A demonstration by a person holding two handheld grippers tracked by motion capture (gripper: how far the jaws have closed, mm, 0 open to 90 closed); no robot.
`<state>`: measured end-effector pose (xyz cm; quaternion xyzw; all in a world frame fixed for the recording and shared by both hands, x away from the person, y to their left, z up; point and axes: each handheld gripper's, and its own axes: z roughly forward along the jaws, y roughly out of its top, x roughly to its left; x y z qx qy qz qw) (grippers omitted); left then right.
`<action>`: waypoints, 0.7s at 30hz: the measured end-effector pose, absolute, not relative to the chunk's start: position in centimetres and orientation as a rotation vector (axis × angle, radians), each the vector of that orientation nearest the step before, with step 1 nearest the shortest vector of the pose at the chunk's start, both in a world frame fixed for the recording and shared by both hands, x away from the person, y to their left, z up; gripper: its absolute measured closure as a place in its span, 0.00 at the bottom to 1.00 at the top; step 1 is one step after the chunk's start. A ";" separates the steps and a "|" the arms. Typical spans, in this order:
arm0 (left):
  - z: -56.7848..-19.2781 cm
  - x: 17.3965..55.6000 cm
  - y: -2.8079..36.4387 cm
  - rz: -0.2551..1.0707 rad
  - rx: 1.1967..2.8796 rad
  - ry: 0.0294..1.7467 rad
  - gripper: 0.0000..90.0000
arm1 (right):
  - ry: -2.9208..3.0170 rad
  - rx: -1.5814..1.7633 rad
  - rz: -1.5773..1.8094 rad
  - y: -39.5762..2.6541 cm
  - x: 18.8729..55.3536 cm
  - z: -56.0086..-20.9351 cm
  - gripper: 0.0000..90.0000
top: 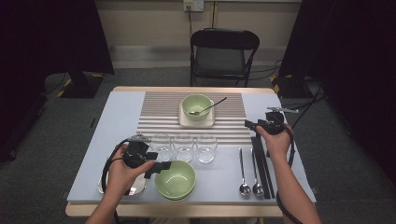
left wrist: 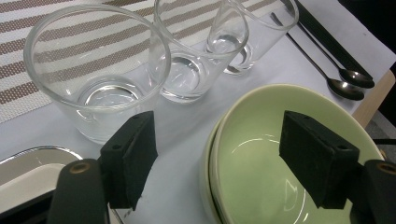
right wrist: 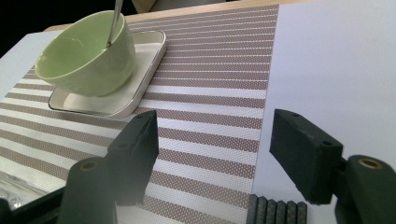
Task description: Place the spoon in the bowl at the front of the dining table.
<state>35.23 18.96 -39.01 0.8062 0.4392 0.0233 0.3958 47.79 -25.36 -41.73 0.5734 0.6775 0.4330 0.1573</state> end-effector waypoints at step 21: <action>-39.1 35.2 18.8 0.049 2.045 1.111 0.30 | 1.931 1.683 1.182 -26.7 47.2 -43.0 0.37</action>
